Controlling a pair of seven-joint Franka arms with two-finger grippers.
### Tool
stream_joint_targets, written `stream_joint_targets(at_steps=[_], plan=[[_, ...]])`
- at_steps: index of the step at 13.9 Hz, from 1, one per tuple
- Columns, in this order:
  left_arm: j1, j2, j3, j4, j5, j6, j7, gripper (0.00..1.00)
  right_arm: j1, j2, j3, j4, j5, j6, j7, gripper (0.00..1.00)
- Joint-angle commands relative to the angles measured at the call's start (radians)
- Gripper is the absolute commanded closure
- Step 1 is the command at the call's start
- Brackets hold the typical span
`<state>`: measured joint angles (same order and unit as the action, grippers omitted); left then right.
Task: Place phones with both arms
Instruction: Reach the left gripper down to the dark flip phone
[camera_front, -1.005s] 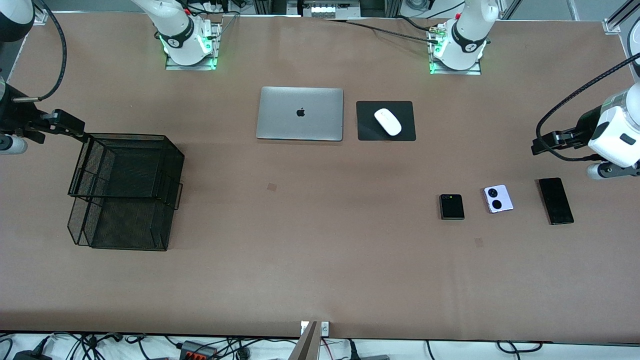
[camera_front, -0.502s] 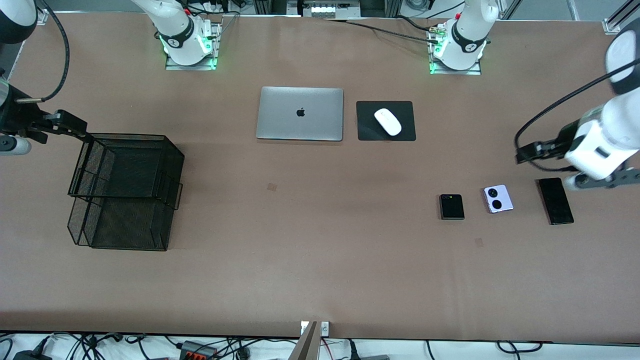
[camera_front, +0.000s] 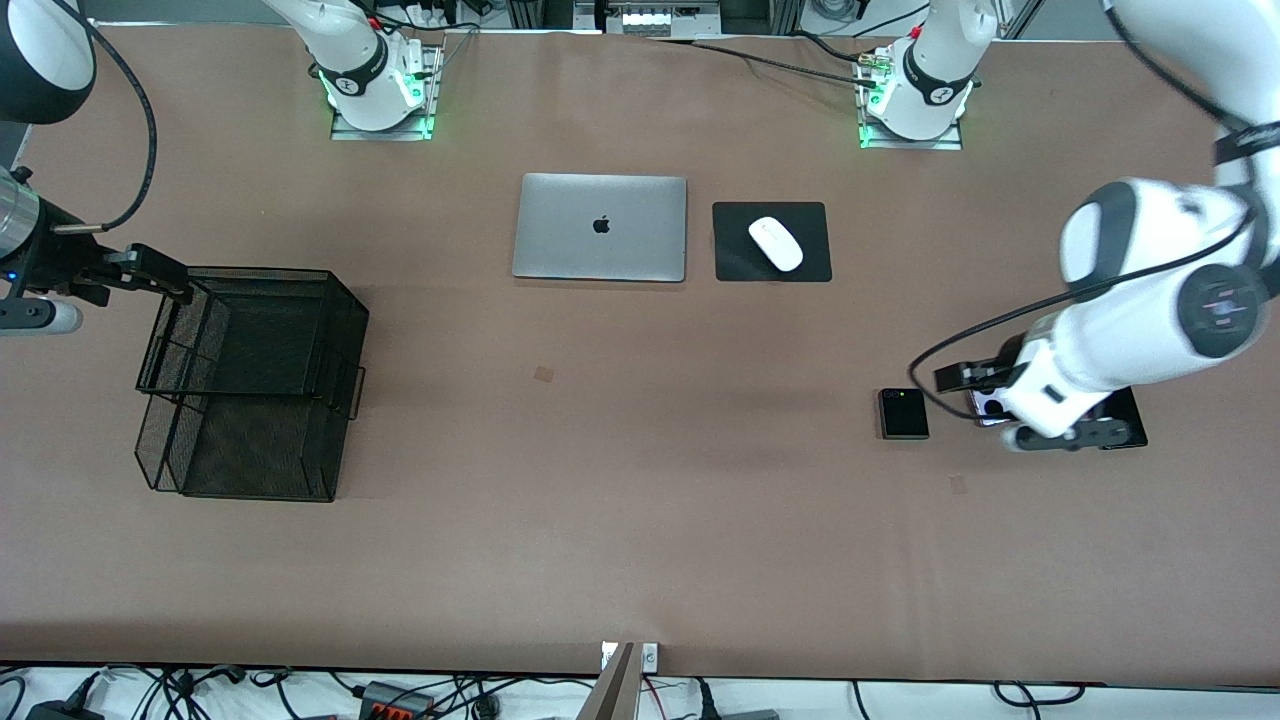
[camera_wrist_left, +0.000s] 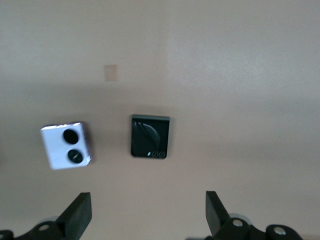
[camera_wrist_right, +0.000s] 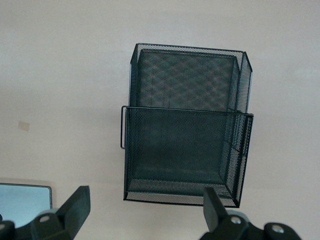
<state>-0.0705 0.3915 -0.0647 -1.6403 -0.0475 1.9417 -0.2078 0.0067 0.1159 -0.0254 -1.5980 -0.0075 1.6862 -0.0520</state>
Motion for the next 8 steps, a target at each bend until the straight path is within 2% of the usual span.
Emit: stream_joint_targets(at_steps=[1, 5, 8], plan=[[-0.009, -0.042, 0.000, -0.160, -0.002, 0.162, -0.001, 0.00, 0.003, -0.015, 0.002, -0.019, -0.012, 0.013, -0.005, 0.00], [-0.022, -0.036, -0.001, -0.292, 0.000, 0.337, 0.105, 0.00, 0.001, -0.018, 0.002, -0.020, -0.014, 0.013, -0.006, 0.00], [-0.055, -0.034, 0.000, -0.387, -0.002, 0.465, 0.096, 0.00, -0.001, -0.019, 0.002, -0.022, -0.014, 0.016, -0.005, 0.00]])
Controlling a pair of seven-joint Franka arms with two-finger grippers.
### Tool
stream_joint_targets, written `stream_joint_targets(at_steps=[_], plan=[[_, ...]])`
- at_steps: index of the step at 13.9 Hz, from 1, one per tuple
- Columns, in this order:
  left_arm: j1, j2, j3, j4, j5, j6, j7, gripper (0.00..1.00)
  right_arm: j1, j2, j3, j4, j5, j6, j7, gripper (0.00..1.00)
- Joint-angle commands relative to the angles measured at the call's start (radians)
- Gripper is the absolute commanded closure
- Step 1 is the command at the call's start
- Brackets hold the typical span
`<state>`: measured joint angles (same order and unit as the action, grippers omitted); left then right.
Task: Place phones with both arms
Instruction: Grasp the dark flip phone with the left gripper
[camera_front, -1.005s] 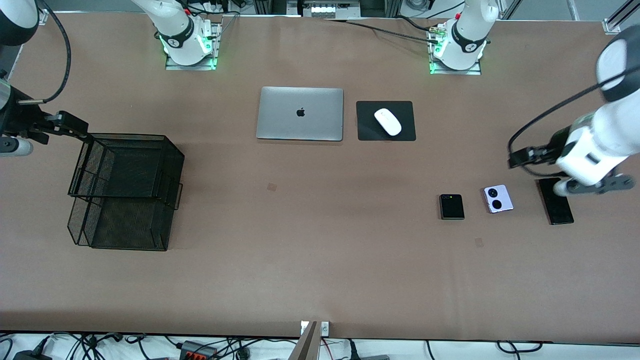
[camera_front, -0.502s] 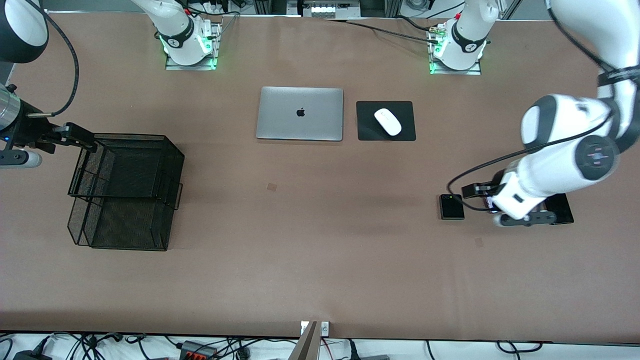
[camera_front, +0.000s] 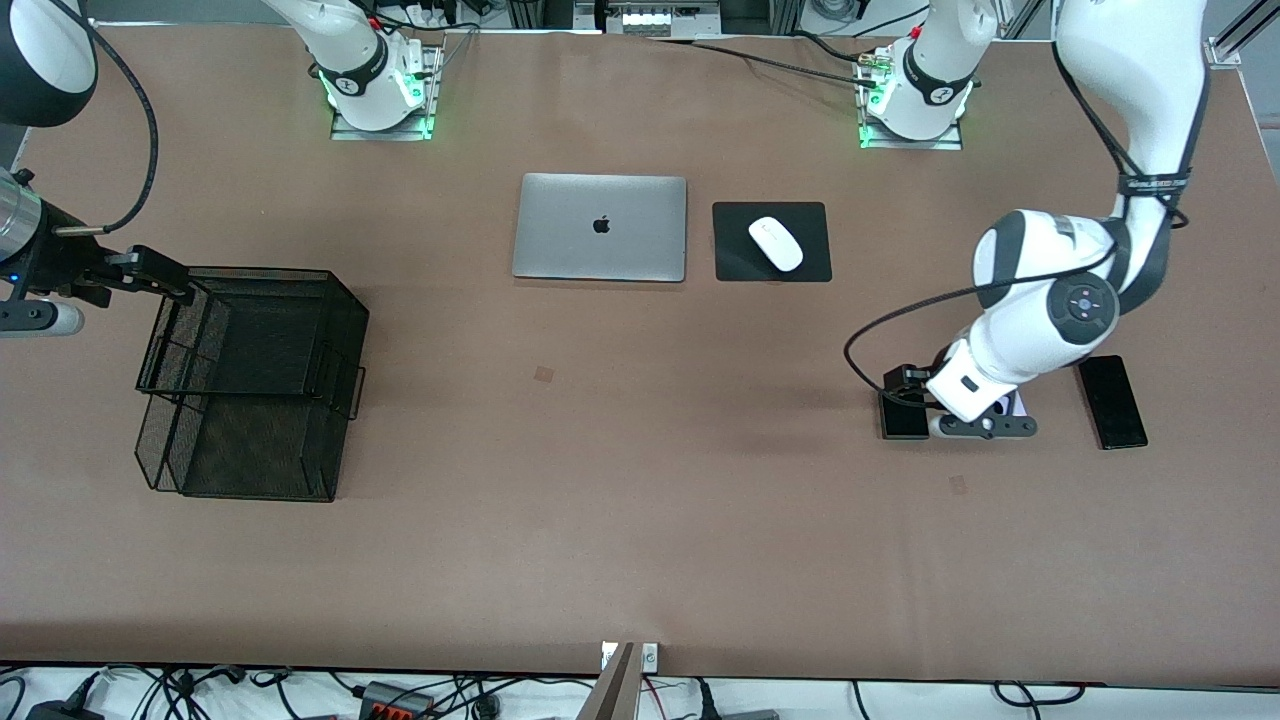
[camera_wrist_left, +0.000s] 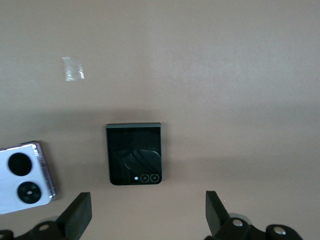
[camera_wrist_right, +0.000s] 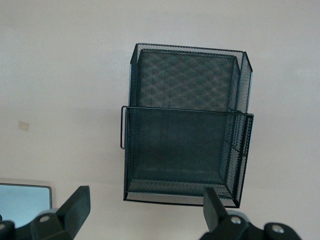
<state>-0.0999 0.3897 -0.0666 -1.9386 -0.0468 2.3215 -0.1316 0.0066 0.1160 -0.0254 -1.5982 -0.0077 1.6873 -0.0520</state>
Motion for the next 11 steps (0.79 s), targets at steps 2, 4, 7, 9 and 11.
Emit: stream_joint_targets(at_steps=[2, 4, 7, 9, 11], plan=[[-0.026, -0.028, 0.002, -0.192, -0.002, 0.246, 0.023, 0.00, -0.002, -0.025, 0.002, -0.037, -0.014, 0.022, -0.006, 0.00], [-0.021, -0.020, 0.002, -0.200, -0.002, 0.256, 0.035, 0.00, -0.002, -0.024, 0.001, -0.042, -0.014, 0.031, -0.005, 0.00], [0.028, 0.038, 0.005, -0.191, -0.002, 0.335, 0.117, 0.00, 0.001, -0.003, 0.005, -0.036, 0.003, 0.052, 0.006, 0.00], [0.043, 0.061, 0.005, -0.157, -0.002, 0.337, 0.133, 0.00, 0.001, 0.013, 0.005, -0.029, 0.014, 0.057, 0.011, 0.00], [0.042, 0.093, 0.004, -0.125, -0.002, 0.337, 0.121, 0.00, 0.003, 0.022, 0.005, -0.028, 0.023, 0.060, 0.011, 0.00]])
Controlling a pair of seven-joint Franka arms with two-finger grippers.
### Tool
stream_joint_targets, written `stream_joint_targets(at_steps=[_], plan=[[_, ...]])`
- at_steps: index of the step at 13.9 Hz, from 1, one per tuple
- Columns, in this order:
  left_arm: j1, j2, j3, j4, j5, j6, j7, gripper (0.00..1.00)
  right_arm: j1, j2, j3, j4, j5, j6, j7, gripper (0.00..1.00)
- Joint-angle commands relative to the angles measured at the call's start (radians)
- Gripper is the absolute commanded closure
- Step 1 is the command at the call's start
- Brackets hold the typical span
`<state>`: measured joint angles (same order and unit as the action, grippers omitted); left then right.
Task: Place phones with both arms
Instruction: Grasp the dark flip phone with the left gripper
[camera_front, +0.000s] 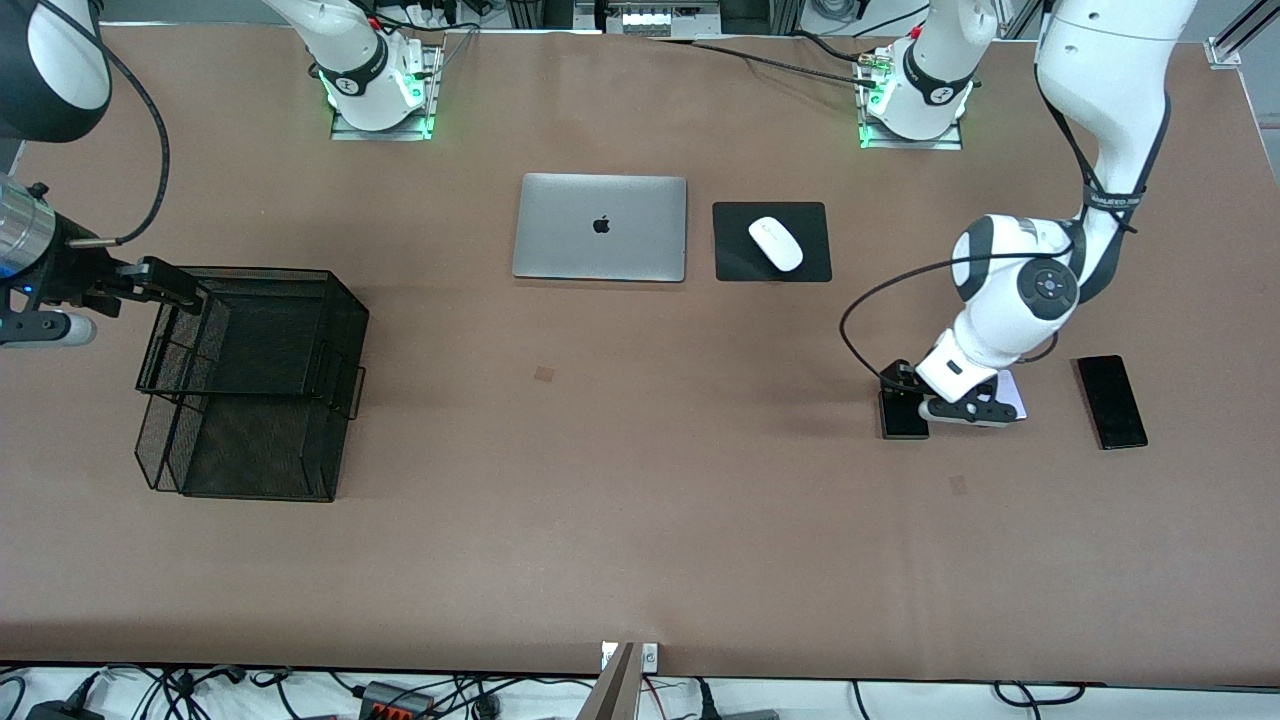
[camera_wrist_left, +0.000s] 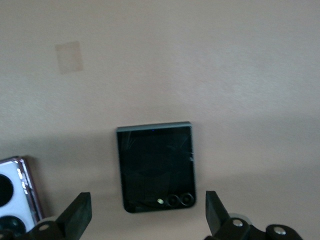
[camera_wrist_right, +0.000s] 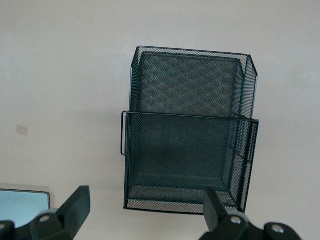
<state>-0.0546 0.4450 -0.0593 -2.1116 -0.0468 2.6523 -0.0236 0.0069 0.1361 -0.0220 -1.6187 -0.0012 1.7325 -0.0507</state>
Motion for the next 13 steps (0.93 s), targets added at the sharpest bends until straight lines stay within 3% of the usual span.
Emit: stream_joint_targets(at_steps=[1, 13], plan=[[-0.011, 0.056, -0.004, 0.062, -0.005, 0.006, 0.007, 0.00, 0.002, 0.008, 0.004, -0.007, 0.020, 0.018, 0.009, 0.00], [-0.018, 0.141, -0.005, 0.130, -0.007, 0.015, -0.024, 0.00, 0.002, 0.030, 0.008, -0.009, 0.026, 0.033, 0.006, 0.00]])
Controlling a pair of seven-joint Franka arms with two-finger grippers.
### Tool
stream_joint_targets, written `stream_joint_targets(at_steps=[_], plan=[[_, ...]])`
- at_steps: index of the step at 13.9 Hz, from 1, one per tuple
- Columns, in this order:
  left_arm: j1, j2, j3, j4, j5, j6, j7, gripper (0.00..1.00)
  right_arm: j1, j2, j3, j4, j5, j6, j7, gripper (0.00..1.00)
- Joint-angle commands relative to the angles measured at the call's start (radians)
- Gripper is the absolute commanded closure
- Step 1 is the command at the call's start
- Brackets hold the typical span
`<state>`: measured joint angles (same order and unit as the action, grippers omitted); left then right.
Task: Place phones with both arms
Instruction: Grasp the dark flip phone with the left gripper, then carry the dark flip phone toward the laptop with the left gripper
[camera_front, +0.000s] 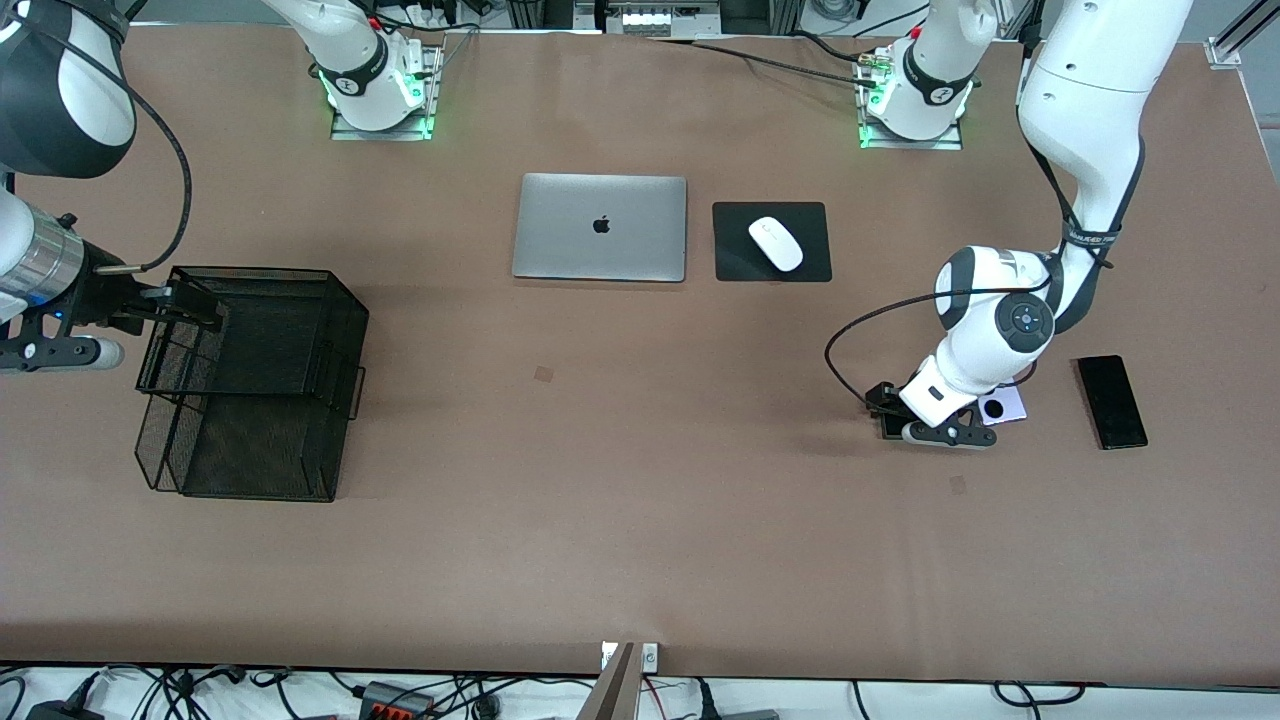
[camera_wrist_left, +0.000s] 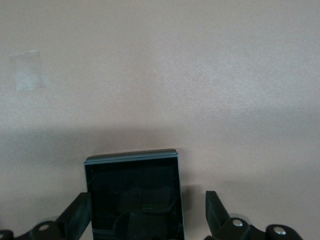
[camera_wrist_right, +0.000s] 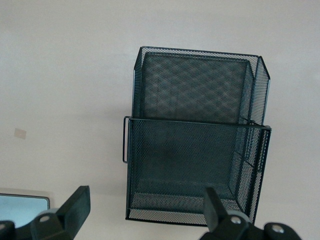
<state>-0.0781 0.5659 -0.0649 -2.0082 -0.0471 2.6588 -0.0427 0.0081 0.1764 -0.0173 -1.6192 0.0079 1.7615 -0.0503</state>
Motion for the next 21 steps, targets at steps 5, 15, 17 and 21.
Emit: stream_joint_targets(at_steps=[5, 15, 17, 21], plan=[[0.014, 0.029, 0.002, 0.032, -0.007, 0.015, 0.007, 0.00, 0.001, -0.012, 0.003, -0.008, 0.017, 0.004, 0.004, 0.00], [0.012, 0.046, 0.000, 0.045, -0.013, 0.029, -0.012, 0.43, 0.001, -0.012, 0.003, -0.010, 0.017, 0.000, -0.006, 0.00], [0.006, 0.040, 0.000, 0.058, -0.014, -0.002, -0.038, 0.50, 0.001, -0.012, 0.003, -0.010, 0.017, 0.000, -0.006, 0.00], [-0.050, 0.028, 0.000, 0.179, -0.014, -0.231, -0.216, 0.50, 0.000, -0.012, 0.002, -0.008, 0.015, 0.004, -0.008, 0.00]])
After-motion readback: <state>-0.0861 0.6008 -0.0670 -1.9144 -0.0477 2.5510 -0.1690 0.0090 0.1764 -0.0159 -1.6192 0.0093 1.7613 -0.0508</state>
